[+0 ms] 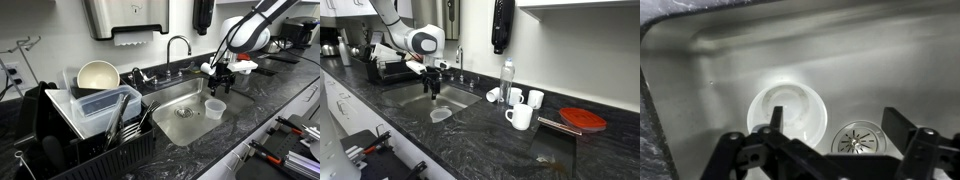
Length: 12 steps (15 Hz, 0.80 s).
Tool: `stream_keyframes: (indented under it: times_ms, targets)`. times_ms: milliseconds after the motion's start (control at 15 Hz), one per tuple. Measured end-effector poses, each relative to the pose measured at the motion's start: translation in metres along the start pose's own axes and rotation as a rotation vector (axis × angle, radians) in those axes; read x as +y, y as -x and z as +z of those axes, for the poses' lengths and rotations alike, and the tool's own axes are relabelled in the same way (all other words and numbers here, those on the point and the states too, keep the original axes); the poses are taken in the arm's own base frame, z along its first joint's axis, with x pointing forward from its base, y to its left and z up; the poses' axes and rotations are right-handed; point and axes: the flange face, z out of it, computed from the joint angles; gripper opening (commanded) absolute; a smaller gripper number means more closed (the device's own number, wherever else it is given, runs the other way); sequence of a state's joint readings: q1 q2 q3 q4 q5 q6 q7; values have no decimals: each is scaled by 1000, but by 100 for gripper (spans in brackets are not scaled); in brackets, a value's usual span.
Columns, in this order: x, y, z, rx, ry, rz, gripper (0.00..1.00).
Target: Move the bowl from the sink to the counter
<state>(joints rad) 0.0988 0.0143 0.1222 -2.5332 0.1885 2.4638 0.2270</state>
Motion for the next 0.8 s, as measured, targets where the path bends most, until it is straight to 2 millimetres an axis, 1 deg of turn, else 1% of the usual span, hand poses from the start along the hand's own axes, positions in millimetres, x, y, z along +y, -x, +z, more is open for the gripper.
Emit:
stream_keyframes:
  times_ms: [333, 533, 667, 800]
  targets:
    - [-8, -30, 50, -84, -5, -37, 100]
    - [-16, -44, 73, -114, 4, -53, 100]
    - [-16, -51, 88, -131, 20, -69, 100]
    - [-18, -57, 99, -143, 27, -79, 100]
